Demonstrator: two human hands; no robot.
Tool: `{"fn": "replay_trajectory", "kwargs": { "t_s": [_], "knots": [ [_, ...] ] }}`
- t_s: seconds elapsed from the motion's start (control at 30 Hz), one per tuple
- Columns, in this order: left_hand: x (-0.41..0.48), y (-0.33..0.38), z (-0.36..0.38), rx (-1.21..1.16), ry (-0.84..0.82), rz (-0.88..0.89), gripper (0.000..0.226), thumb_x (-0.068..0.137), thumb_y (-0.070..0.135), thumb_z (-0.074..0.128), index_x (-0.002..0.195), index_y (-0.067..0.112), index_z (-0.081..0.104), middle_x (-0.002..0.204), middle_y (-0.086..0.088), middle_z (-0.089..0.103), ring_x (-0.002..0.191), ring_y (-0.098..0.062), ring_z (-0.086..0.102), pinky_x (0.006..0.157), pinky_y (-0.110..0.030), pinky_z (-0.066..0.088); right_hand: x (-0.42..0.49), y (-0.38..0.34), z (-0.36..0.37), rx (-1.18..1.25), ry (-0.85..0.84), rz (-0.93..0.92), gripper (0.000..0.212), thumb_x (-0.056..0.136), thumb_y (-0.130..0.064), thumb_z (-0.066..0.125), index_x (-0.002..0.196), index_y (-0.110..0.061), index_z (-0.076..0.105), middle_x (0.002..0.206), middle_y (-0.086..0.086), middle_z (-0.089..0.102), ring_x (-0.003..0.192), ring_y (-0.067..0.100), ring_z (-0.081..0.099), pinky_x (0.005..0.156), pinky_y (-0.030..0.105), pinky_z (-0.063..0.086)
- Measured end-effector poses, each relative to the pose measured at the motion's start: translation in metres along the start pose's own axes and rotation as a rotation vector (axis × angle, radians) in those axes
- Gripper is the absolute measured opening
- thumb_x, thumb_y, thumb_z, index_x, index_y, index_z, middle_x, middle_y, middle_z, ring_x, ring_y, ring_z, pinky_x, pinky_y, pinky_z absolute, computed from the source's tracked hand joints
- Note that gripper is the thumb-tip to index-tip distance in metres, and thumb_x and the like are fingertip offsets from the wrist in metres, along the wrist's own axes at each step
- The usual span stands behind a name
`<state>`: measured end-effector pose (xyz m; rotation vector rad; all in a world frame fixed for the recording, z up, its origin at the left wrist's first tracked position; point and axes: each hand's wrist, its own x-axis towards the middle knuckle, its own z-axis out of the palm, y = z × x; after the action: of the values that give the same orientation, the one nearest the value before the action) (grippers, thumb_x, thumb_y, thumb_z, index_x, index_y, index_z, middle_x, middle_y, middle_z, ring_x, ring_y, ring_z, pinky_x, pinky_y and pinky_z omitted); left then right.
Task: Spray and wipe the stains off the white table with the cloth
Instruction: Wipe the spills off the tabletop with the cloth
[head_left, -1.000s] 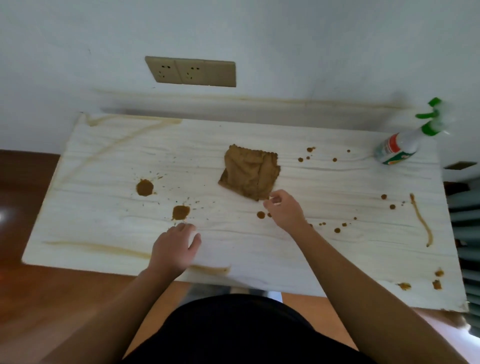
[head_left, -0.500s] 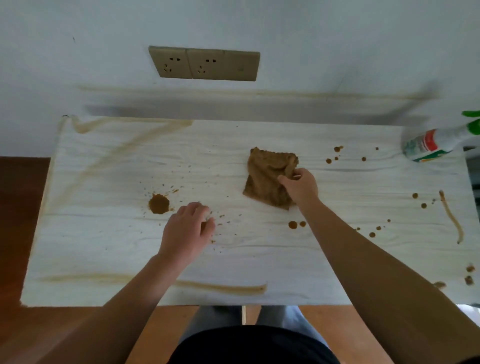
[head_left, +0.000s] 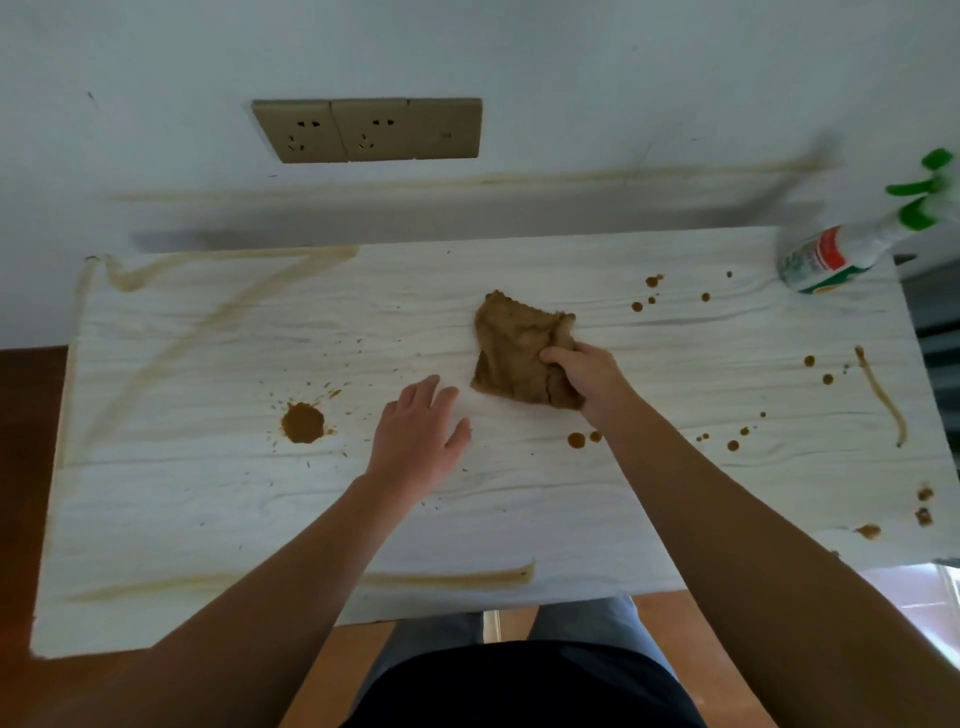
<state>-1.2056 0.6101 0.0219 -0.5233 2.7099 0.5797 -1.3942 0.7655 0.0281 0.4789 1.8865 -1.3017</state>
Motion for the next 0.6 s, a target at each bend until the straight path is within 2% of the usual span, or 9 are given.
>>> {"fn": "replay_trajectory", "kwargs": {
  "t_s": [0.2, 0.33, 0.4, 0.5, 0.6],
  "knots": [
    [-0.005, 0.018, -0.002, 0.004, 0.042, -0.028, 0.055, 0.100, 0.051, 0.038, 0.144, 0.020, 0.046, 0.157, -0.006, 0.041, 0.143, -0.026, 0.039, 0.110, -0.045, 0.041, -0.027, -0.008, -0.065, -0.183, 0.074, -0.289, 0.015, 0.083, -0.015, 0.074, 0.085, -0.029, 0.067, 0.093, 0.000, 0.072, 0.091, 0.021, 0.070, 0.082, 0.039, 0.061],
    [0.004, 0.055, 0.005, 0.026, 0.033, -0.047, 0.054, 0.101, 0.049, 0.040, 0.145, 0.019, 0.046, 0.158, -0.007, 0.040, 0.143, -0.026, 0.039, 0.110, -0.045, 0.040, -0.037, -0.024, -0.135, -0.315, 0.146, -0.448, 0.016, 0.082, -0.010, 0.072, 0.095, -0.018, 0.067, 0.091, 0.004, 0.071, 0.082, 0.016, 0.066, 0.067, 0.022, 0.052],
    [0.012, 0.076, 0.013, 0.005, 0.015, -0.073, 0.055, 0.102, 0.048, 0.038, 0.148, 0.019, 0.042, 0.161, -0.006, 0.035, 0.146, -0.026, 0.035, 0.113, -0.044, 0.038, -0.033, -0.035, -0.169, -0.449, 0.193, -0.540, 0.017, 0.082, -0.011, 0.071, 0.096, -0.015, 0.064, 0.089, 0.004, 0.068, 0.077, 0.016, 0.062, 0.064, 0.023, 0.047],
    [0.018, 0.100, 0.030, -0.034, 0.002, -0.118, 0.052, 0.102, 0.046, 0.040, 0.147, 0.019, 0.041, 0.163, -0.006, 0.031, 0.147, -0.027, 0.031, 0.114, -0.044, 0.039, -0.019, -0.045, -0.205, -0.748, 0.253, -0.656, 0.021, 0.083, -0.019, 0.070, 0.101, -0.018, 0.060, 0.082, -0.006, 0.059, 0.074, 0.017, 0.055, 0.059, 0.024, 0.037],
    [0.017, 0.115, 0.045, -0.011, 0.036, -0.169, 0.048, 0.101, 0.044, 0.045, 0.140, 0.016, 0.048, 0.161, -0.011, 0.033, 0.147, -0.032, 0.030, 0.111, -0.047, 0.040, -0.005, -0.038, -0.207, -0.898, 0.192, -0.651, 0.036, 0.085, -0.027, 0.071, 0.119, -0.018, 0.059, 0.090, -0.007, 0.057, 0.078, 0.017, 0.056, 0.064, 0.025, 0.037]
  ]
}}
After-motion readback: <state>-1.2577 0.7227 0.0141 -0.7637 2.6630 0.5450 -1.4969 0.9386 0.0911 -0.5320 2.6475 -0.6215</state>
